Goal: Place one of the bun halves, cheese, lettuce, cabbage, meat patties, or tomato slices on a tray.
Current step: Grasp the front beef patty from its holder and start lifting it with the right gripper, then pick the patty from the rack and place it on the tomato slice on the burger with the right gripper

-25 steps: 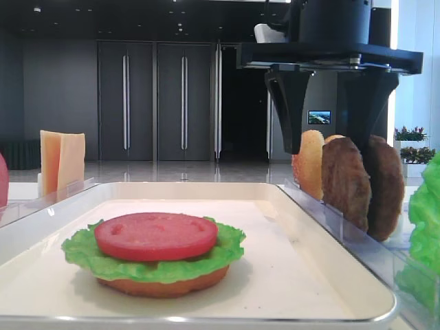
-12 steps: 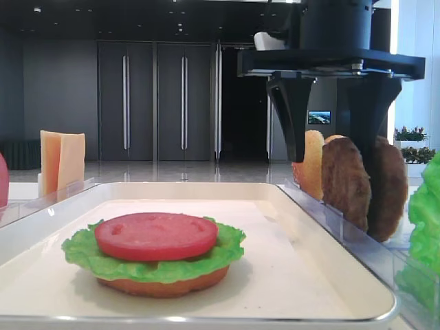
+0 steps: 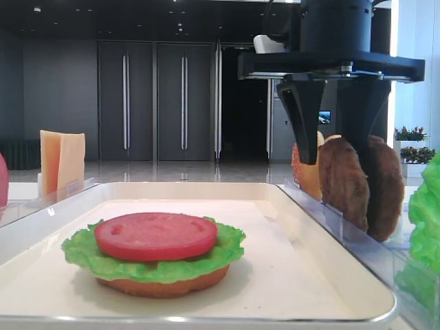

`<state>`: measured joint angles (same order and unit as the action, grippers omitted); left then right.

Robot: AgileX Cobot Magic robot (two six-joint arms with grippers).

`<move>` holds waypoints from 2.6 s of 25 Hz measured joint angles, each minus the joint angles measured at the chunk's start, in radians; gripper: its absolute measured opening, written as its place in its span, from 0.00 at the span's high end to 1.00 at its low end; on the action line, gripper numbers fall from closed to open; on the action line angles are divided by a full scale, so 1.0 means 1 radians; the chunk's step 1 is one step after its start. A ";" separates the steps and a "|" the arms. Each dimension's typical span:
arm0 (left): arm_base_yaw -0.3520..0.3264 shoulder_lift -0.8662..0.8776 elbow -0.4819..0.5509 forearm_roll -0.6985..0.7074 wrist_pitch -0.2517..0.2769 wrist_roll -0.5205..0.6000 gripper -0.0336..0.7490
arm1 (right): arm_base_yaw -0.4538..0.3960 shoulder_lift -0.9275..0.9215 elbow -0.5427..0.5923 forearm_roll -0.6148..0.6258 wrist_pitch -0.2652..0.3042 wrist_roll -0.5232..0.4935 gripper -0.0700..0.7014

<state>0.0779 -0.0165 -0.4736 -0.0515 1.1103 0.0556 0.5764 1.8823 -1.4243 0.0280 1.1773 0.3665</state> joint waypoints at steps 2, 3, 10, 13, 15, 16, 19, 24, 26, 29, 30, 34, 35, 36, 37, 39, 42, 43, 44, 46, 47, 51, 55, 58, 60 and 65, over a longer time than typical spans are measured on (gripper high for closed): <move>0.000 0.000 0.000 0.000 0.000 0.000 0.41 | 0.000 0.000 0.000 -0.013 -0.001 -0.001 0.52; 0.000 0.000 0.000 0.000 0.000 0.000 0.41 | 0.000 0.000 0.000 -0.016 -0.001 -0.001 0.55; 0.000 0.000 0.000 0.000 0.000 0.000 0.41 | 0.000 0.000 0.000 -0.035 -0.003 -0.001 0.63; 0.000 0.000 0.000 0.000 0.000 0.000 0.41 | 0.000 0.000 0.000 -0.055 -0.003 0.005 0.69; 0.000 0.000 0.000 0.000 0.000 0.000 0.41 | -0.001 0.000 0.000 -0.064 -0.001 0.008 0.72; 0.000 0.000 0.000 0.000 0.000 0.000 0.41 | -0.001 0.000 0.000 -0.067 -0.001 0.008 0.72; 0.000 0.000 0.000 0.000 0.000 0.000 0.41 | -0.001 0.000 0.000 -0.072 0.000 0.011 0.72; 0.000 0.000 0.000 0.000 0.000 0.000 0.41 | -0.001 0.000 -0.001 -0.076 0.009 0.011 0.73; 0.000 0.000 0.000 0.000 0.000 0.000 0.41 | -0.001 -0.001 -0.002 -0.076 0.013 0.011 0.73; 0.000 0.000 0.000 0.000 0.000 0.000 0.41 | 0.003 -0.014 -0.010 -0.071 0.020 0.011 0.73; 0.000 0.000 0.000 0.000 0.000 0.000 0.41 | 0.003 -0.022 -0.016 -0.069 0.024 0.011 0.73; 0.000 0.000 0.000 0.000 0.000 0.000 0.41 | 0.004 -0.057 -0.040 -0.050 0.045 0.011 0.73; 0.000 0.000 0.000 0.000 0.000 0.000 0.41 | 0.005 -0.066 -0.046 -0.046 0.043 0.011 0.73; 0.000 0.000 0.000 0.000 0.000 0.000 0.41 | 0.005 -0.074 -0.052 -0.041 0.043 0.011 0.73; 0.000 0.000 0.000 0.000 0.000 0.000 0.41 | 0.005 -0.084 -0.059 -0.036 0.045 0.011 0.73; 0.000 0.000 0.000 0.000 0.000 0.000 0.41 | 0.005 -0.107 -0.079 -0.034 0.046 0.011 0.73; 0.000 0.000 0.000 0.000 0.000 0.000 0.41 | 0.005 -0.135 -0.129 -0.050 0.046 0.011 0.73; 0.000 0.000 0.000 0.000 0.000 0.000 0.41 | 0.005 -0.143 -0.149 -0.065 0.046 0.011 0.73; 0.000 0.000 0.000 0.000 0.000 0.000 0.41 | 0.005 -0.146 -0.168 -0.080 0.046 0.011 0.73; 0.000 0.000 0.000 0.000 0.000 0.000 0.41 | 0.005 -0.156 -0.192 -0.108 0.045 0.011 0.73; 0.000 0.000 0.000 0.000 0.000 0.000 0.41 | 0.005 -0.161 -0.197 -0.118 0.045 0.011 0.73; 0.000 0.000 0.000 0.000 0.000 0.000 0.41 | 0.001 -0.164 -0.199 -0.129 0.046 0.011 0.73; 0.000 0.000 0.000 0.000 0.000 0.000 0.41 | 0.001 -0.173 -0.199 -0.118 0.048 0.007 0.73; 0.000 0.000 0.000 0.000 0.000 0.000 0.41 | 0.001 -0.210 -0.187 -0.106 0.048 0.009 0.73; 0.000 0.000 0.000 0.000 0.000 0.000 0.41 | 0.001 -0.256 -0.156 -0.106 0.048 0.011 0.73; 0.000 0.000 0.000 0.000 0.000 0.000 0.41 | 0.001 -0.370 -0.048 -0.106 0.049 0.020 0.73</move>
<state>0.0779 -0.0165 -0.4736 -0.0515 1.1103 0.0556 0.5770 1.5120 -1.4722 -0.0783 1.2263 0.3864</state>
